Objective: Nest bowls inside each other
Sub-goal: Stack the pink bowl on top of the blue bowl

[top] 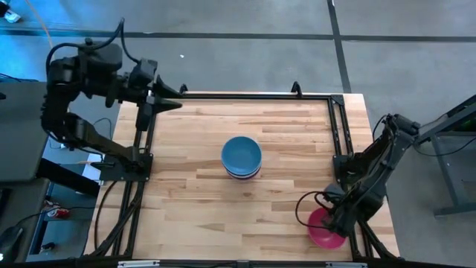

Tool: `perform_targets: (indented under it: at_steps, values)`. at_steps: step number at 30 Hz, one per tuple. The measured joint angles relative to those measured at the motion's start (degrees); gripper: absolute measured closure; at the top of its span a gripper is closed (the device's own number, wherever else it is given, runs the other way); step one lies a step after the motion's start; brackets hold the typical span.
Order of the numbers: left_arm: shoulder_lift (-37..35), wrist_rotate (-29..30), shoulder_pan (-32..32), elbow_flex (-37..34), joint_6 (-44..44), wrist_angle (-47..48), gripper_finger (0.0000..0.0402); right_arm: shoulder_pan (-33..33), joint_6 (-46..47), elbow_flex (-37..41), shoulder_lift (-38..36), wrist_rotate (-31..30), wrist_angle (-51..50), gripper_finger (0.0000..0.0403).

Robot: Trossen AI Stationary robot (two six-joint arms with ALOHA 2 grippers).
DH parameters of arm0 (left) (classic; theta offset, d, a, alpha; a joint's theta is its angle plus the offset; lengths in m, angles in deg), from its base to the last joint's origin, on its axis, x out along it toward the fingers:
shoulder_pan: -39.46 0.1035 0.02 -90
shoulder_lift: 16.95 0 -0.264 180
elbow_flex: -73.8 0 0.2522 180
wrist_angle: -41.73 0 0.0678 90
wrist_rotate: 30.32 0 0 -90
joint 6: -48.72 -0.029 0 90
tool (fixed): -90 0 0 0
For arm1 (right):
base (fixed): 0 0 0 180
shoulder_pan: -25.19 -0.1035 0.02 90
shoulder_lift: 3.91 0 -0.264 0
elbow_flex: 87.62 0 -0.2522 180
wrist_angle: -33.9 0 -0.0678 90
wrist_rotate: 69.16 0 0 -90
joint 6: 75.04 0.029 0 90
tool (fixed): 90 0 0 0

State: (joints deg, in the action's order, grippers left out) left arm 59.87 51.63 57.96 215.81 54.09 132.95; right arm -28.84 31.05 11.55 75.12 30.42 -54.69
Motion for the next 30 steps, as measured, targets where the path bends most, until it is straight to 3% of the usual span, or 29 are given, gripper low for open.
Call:
perform_targets:
  at_steps: [7,16,30]
  values:
    - [1.14,-0.24,-1.43,0.00,0.00,0.23,0.0270,-0.14,-1.61,6.11,0.00,5.73,2.66,0.0291]
    - [1.79,-0.27,-2.08,0.00,0.03,0.23,0.0270,-0.14,-2.00,12.00,0.00,7.11,10.43,0.0291]
    - [1.79,-0.29,-2.08,0.00,1.45,0.18,0.0270,0.04,-0.08,16.53,-0.02,9.64,14.32,0.0291]
